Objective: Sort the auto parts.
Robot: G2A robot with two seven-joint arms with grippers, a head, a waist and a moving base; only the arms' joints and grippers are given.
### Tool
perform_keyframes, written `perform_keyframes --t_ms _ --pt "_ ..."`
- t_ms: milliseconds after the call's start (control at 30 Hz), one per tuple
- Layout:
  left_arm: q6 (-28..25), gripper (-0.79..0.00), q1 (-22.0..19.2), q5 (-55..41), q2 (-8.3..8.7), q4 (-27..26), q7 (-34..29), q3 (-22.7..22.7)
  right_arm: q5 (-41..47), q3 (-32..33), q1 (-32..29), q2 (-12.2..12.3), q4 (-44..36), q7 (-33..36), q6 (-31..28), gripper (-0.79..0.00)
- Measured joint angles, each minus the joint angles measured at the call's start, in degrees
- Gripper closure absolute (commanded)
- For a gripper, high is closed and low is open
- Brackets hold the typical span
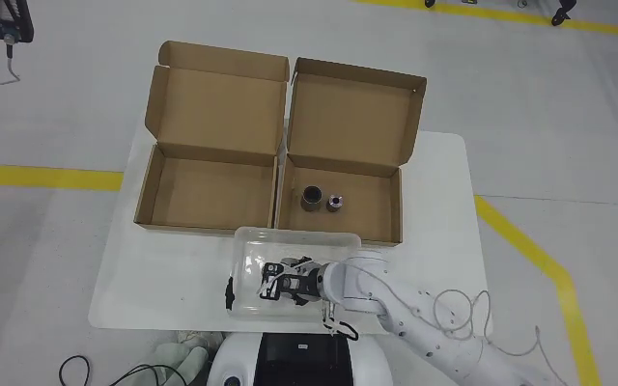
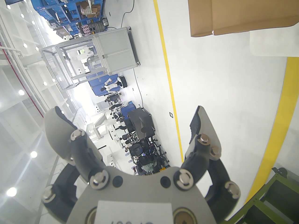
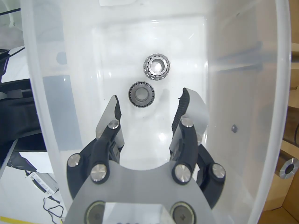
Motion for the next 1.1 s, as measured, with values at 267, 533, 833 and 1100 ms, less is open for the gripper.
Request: perform_keyframes --t_ms 267,533,833,1100 --pt "0.0 -0.785 0.0 0.0 0.0 0.0 0.0 0.0 -0.6 -2.4 1.1 -1.3 2.8 0.7 2.4 -0.4" --pt "0.0 -0.785 0.0 0.0 0.0 0.0 0.0 0.0 -2.8 -5.1 1.9 -2.7 4.7 1.0 3.8 -0.4" --pt "0.0 -0.785 0.0 0.0 0.0 0.0 0.0 0.0 -4.9 -6.2 2.2 -3.6 5.7 0.2 4.5 0.0" --pt "0.0 -0.785 0.0 0.0 0.0 0.0 0.0 0.0 -6.0 -5.8 2.0 -3.9 5.8 0.1 5.1 0.0"
